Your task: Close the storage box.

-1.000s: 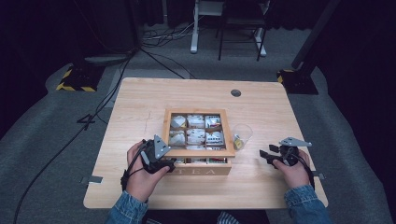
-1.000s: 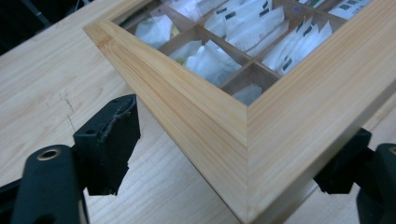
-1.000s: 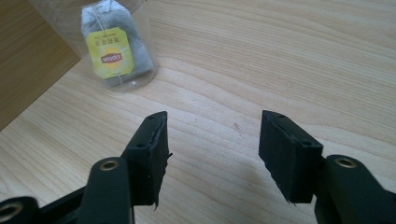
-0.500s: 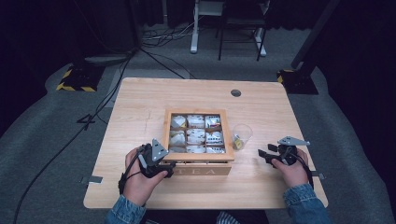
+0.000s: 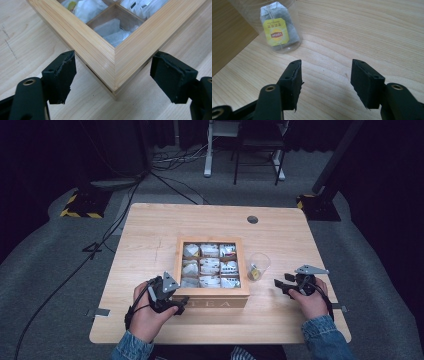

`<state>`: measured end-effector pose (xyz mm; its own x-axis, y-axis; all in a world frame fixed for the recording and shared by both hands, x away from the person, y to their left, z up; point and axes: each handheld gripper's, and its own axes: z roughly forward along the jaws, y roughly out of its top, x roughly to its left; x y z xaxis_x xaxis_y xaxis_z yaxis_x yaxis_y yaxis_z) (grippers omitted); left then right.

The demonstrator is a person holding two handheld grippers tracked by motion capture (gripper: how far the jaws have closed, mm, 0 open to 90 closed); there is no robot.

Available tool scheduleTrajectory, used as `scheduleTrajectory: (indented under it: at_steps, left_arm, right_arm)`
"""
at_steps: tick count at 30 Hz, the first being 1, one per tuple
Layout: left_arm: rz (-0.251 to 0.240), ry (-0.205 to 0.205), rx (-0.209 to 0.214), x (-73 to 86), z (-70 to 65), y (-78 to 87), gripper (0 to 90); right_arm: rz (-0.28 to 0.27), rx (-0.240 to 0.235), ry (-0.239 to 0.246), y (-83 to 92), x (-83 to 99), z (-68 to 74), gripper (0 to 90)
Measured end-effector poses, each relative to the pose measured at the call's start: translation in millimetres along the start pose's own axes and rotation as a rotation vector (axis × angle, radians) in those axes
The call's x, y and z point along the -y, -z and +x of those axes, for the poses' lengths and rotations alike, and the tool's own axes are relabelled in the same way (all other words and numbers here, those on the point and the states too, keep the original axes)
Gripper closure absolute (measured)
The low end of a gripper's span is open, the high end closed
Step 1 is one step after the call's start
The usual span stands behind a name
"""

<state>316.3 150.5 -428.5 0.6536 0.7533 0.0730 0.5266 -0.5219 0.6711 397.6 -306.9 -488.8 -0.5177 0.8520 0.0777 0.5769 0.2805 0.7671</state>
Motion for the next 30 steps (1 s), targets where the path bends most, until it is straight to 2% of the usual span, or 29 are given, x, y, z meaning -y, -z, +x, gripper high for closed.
scheduleTrajectory:
  at_steps: [5, 11, 13, 16, 22, 24, 25, 27, 30]
  left_arm:
    - [0.017, -0.003, 0.005, 0.4, 0.2, -1.2, 21.8]
    - [0.037, 0.012, 0.016, 1.2, 0.5, -2.4, 23.6]
    - [0.047, 0.025, 0.031, 1.5, 0.8, -2.6, 22.9]
    - [0.015, 0.05, 0.054, 1.5, 3.5, 3.6, 24.0]
    - [-0.046, 0.059, 0.069, 1.9, 8.8, 16.1, 23.8]
    - [-0.056, 0.062, 0.067, 2.4, 10.9, 18.4, 23.5]
    - [-0.071, 0.075, 0.062, 4.1, 16.1, 23.2, 23.2]
    - [-0.084, 0.072, 0.031, 6.0, 22.1, 28.1, 22.4]
    - [-0.103, 0.081, 0.018, 7.9, 29.1, 33.3, 21.7]
  right_arm:
    - [0.002, -0.001, -0.002, -0.1, -0.3, -0.2, 43.5]
    - [0.004, -0.001, -0.001, -0.6, 0.0, -0.6, 43.5]
    - [0.005, -0.001, -0.001, -0.7, 0.1, -0.5, 43.5]
    - [0.006, -0.001, 0.0, -1.1, 0.2, -0.5, 43.5]
    - [0.004, 0.002, 0.003, -1.7, -0.8, -0.1, 43.4]
    - [0.005, 0.001, 0.002, -2.0, -1.1, -0.3, 43.3]
    - [0.005, 0.001, 0.001, -2.2, -1.1, -0.5, 43.3]
    - [0.009, 0.0, -0.001, -2.5, -1.0, -0.9, 43.0]
    - [0.01, 0.003, -0.005, -2.8, -0.5, -1.3, 42.6]
